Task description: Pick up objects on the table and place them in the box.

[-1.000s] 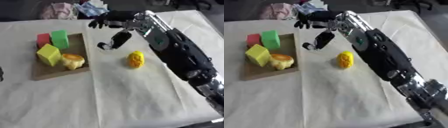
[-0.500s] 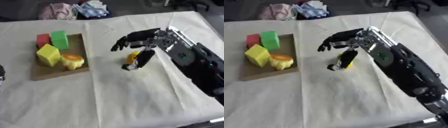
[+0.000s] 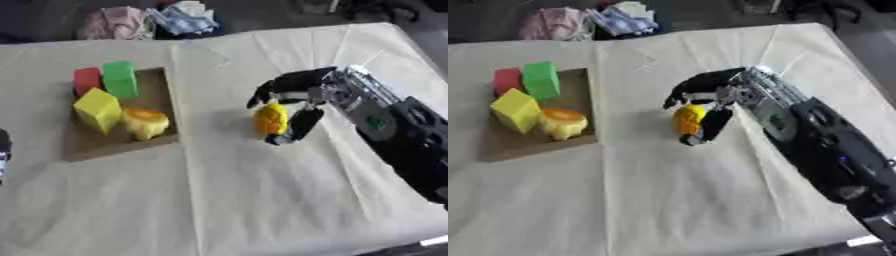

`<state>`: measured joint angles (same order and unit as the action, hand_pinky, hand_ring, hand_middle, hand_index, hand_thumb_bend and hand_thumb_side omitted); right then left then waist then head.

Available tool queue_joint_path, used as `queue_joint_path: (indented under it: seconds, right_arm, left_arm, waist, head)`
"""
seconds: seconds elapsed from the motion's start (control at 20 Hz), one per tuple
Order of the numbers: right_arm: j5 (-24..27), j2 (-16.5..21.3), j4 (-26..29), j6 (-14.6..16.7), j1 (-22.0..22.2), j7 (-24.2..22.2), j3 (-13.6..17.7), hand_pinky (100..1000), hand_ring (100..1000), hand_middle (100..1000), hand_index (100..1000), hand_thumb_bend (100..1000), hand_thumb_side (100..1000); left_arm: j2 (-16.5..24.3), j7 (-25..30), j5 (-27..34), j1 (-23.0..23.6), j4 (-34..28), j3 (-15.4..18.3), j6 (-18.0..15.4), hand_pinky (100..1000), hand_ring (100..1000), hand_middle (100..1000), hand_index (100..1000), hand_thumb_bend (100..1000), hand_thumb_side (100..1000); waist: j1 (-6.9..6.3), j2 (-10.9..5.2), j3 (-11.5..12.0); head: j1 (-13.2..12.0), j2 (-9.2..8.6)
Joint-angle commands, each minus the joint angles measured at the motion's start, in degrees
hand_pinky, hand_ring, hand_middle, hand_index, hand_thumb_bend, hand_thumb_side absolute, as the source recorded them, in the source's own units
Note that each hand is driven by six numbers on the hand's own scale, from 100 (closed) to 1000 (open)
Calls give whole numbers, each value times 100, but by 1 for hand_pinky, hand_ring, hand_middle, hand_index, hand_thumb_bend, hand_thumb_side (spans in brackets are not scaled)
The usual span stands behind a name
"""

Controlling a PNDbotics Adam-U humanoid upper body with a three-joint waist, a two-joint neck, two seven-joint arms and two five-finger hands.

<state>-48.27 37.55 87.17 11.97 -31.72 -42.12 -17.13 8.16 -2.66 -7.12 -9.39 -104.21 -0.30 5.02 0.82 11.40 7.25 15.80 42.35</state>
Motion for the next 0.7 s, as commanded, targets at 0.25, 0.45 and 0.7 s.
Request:
queue_joint_path:
  seconds: [0.25, 0.45, 0.7]
  right_arm:
    - [-489, -2, -364, 92, -92, 561, 106, 797, 793, 733, 786, 262, 312]
    - [-387, -24, -357, 15, -125, 1037, 133, 767, 745, 640, 641, 107, 172]
    - [-5, -78, -221, -101, -369, 1347, 141, 736, 703, 585, 552, 100, 100]
  left_arm:
    - [110, -23, -34, -31, -90, 41, -12, 708, 703, 693, 778, 326, 510]
    - [112, -26, -34, -31, -92, 43, -11, 708, 703, 691, 778, 326, 509]
    - [109, -21, -30, -31, -94, 40, -11, 707, 702, 690, 778, 325, 509]
  waist:
    - [7, -160, -4]
    - [0, -161, -7]
    - [-12, -170, -1]
  head:
    - [-12, -6]
    - [-14, -5]
    - [-18, -7]
